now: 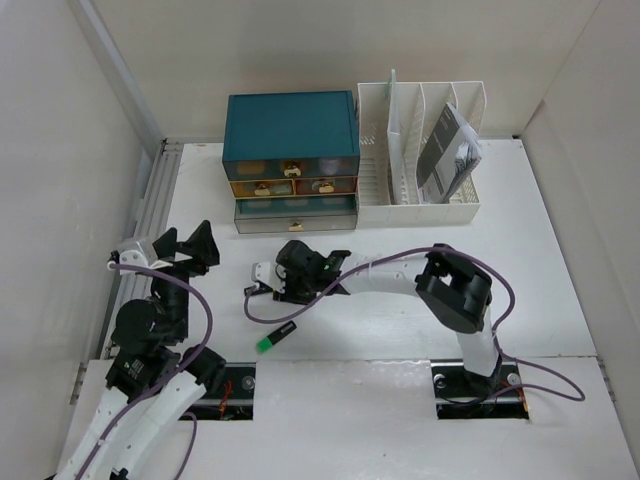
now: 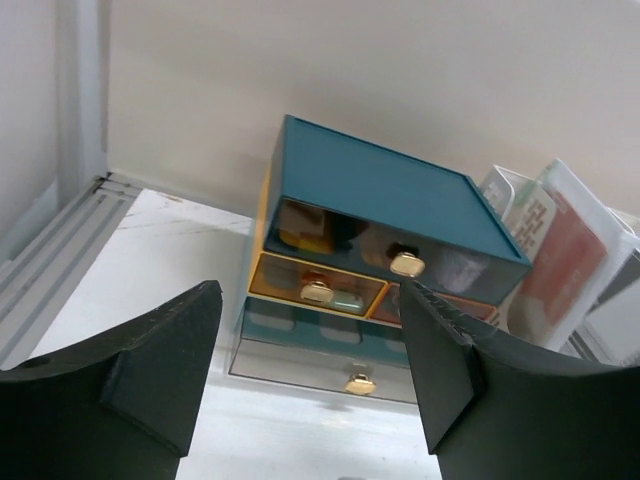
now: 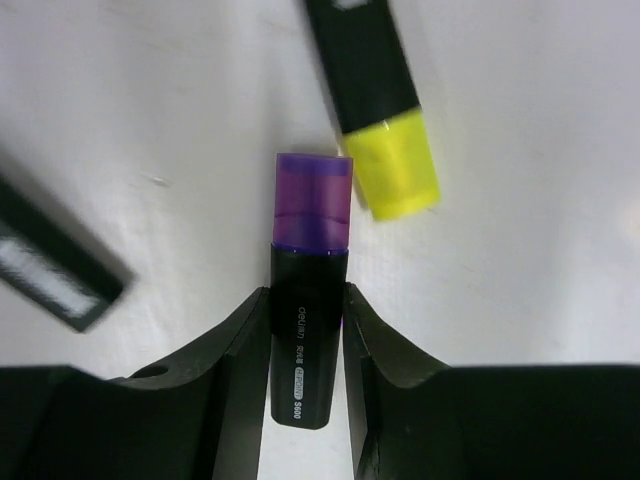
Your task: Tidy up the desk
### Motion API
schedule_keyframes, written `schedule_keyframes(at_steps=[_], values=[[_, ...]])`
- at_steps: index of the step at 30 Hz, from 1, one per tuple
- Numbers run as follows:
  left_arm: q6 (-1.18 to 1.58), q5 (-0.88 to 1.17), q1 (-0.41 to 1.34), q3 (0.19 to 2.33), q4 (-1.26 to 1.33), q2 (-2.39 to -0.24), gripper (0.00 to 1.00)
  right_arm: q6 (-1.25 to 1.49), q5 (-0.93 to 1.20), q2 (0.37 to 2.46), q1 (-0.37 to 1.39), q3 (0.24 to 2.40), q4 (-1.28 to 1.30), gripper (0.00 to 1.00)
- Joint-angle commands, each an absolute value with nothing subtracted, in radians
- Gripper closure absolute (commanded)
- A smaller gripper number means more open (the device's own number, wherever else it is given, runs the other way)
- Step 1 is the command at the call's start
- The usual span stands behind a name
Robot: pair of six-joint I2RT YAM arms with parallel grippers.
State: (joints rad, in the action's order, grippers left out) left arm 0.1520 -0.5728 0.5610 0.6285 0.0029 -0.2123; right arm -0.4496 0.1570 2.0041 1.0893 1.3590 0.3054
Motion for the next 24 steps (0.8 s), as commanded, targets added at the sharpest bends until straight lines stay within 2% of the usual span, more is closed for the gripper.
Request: schedule_keyframes(at_steps=[1,9,14,15,16,19,22,24], values=[[0.11,-0.477,0.561,0.621,0.044,-0.218,0.32,-0.498,-0.049,1.928,1.098,1.381,0.295,1.0],[0.08,-0.401,0.561,0.612,0.077,-0.196,0.3,-0.54,-0.209,1.824,0.974,1.411,0.265,1.0],[0.051,-0.245,0.561,0.603,0.087,-0.219,0.37,-0.574,-0.244,1.825,0.881,1.503,0.276,1.0],[0.038,-0.212,0.561,0.603,0.087,-0.25,0.37,-0.586,-0.244,1.836,0.87,1.52,0.276,1.0],[0.029,-0.177,0.561,0.612,0.087,-0.271,0.42,-0.6,-0.244,1.848,0.859,1.558,0.285,1.0],[0.006,-0.08,0.561,0.649,0.046,-0.386,0.49,-0.618,-0.285,1.899,0.838,1.595,0.276,1.0],[-0.031,-0.023,0.575,0.69,0.003,-0.492,0.49,-0.656,-0.318,1.947,0.828,1.629,0.265,1.0],[-0.041,-0.011,0.607,0.716,-0.017,-0.534,0.46,-0.657,-0.318,1.965,0.818,1.657,0.265,1.0]])
